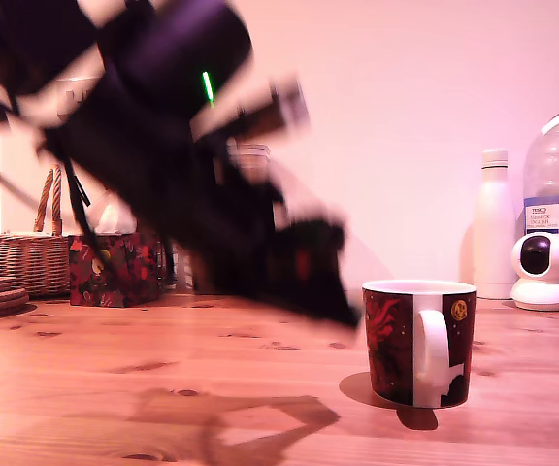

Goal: Pick up the coffee capsules from the table one by one and drop them inside the nearest coffee cup

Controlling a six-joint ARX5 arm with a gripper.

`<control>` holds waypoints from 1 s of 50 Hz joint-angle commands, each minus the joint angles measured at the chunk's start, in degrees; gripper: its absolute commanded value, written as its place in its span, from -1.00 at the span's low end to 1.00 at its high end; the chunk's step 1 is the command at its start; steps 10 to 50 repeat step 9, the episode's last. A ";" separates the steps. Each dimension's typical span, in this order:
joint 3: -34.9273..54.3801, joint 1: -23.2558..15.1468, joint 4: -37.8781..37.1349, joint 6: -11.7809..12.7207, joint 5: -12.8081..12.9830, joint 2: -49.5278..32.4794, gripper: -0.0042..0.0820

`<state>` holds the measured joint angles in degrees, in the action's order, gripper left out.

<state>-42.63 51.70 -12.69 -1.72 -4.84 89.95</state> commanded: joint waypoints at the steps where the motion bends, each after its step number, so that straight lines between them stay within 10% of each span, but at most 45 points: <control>1: 0.66 -0.07 -0.13 -0.28 -0.02 -1.75 -0.16; 50: 0.66 -0.07 -0.13 -0.26 -0.04 -5.73 -0.16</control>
